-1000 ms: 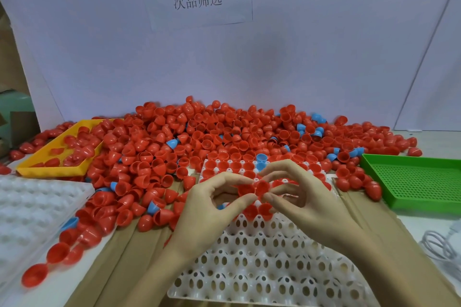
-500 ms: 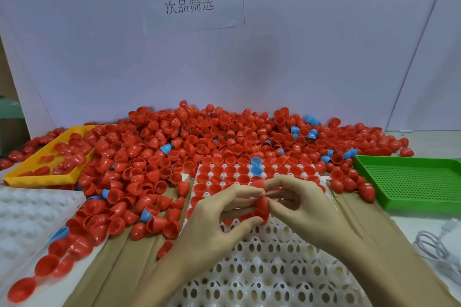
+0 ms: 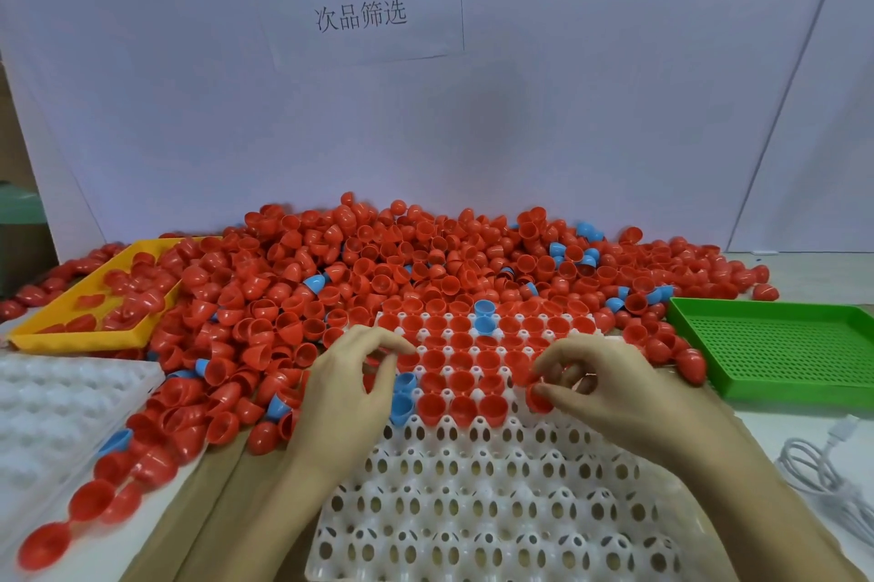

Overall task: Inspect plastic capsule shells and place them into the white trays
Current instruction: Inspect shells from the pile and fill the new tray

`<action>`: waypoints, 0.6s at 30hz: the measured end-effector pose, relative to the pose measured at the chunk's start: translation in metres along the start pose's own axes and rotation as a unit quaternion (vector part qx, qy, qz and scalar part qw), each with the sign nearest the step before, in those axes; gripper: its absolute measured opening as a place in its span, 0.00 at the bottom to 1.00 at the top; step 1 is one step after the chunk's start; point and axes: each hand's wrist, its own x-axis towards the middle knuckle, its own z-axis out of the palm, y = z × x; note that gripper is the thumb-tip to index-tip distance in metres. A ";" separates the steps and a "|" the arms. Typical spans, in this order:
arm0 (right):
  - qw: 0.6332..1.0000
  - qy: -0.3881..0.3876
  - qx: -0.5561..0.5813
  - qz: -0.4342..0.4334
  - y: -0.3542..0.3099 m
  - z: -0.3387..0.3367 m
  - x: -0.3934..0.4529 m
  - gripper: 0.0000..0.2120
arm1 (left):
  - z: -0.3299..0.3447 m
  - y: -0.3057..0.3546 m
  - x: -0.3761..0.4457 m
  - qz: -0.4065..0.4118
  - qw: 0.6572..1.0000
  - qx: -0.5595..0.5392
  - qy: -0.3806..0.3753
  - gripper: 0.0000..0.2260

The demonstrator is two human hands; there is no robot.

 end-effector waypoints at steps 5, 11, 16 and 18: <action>0.999 -0.008 -0.022 -0.024 -0.001 0.008 0.002 0.05 | 0.002 0.001 -0.001 0.020 0.999 0.029 -0.003 0.14; 0.999 -0.004 -0.029 -0.029 -0.005 0.013 0.001 0.03 | 0.005 0.005 -0.004 0.046 0.996 0.048 -0.062 0.07; 0.997 -0.014 -0.077 -0.020 -0.009 0.019 0.002 0.05 | 0.010 0.005 -0.008 0.103 0.952 0.147 -0.249 0.22; 0.995 -0.024 -0.098 -0.023 -0.011 0.022 0.002 0.08 | 0.013 0.003 -0.010 0.122 0.934 0.169 -0.291 0.22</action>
